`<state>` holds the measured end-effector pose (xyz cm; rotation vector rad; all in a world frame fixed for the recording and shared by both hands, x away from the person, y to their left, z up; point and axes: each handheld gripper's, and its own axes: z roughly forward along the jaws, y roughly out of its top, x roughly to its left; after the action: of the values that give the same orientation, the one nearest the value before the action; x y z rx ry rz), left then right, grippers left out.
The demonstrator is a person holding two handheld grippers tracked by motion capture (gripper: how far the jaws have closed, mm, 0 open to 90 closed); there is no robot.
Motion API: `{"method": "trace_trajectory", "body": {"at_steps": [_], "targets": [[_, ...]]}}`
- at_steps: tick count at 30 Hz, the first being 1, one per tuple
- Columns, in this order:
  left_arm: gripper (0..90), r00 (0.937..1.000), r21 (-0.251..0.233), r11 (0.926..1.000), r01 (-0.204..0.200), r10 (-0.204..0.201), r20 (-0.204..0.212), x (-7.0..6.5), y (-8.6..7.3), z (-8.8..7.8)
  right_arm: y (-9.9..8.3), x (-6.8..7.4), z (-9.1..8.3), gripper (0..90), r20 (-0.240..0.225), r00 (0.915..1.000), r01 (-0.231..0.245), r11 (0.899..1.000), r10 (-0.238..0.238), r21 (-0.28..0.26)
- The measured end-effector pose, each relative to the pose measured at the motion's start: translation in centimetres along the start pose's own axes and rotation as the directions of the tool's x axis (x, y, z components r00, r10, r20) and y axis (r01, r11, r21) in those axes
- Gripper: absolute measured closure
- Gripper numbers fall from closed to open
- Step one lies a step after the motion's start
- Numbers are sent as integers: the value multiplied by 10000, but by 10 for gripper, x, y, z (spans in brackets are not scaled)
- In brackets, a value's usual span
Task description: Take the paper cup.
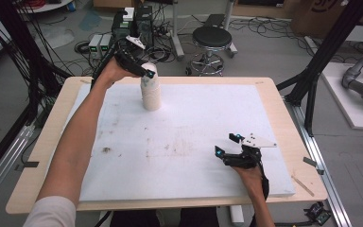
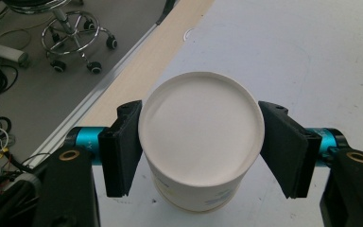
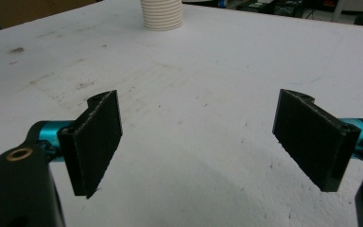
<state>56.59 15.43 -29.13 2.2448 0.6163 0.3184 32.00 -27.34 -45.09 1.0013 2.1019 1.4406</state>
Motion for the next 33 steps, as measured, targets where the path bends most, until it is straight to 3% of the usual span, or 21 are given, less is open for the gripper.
{"method": "trace_trajectory", "body": {"at_steps": [19, 23, 28, 33], "targets": [[358, 10000, -286, 9996, 16, -15, 25, 0, 2, -7, 0, 1, 0, 166, -8, 10000, -62, 10000, 62, 25], [365, 9999, -579, 9982, 127, -129, -38, 0, 6, -15, 0, 1, 0, 166, -2, 10000, -75, 10000, 75, 34], [367, 9994, -936, 9954, 198, -222, -247, 0, 19, -37, 0, 1, 0, 166, -3, 10000, -67, 10000, 67, 38], [369, 9990, -1155, 9933, 28, -80, -445, -2, 27, -52, 0, 0, 0, 166, 22, 10000, -41, 10000, 41, 1]]}}
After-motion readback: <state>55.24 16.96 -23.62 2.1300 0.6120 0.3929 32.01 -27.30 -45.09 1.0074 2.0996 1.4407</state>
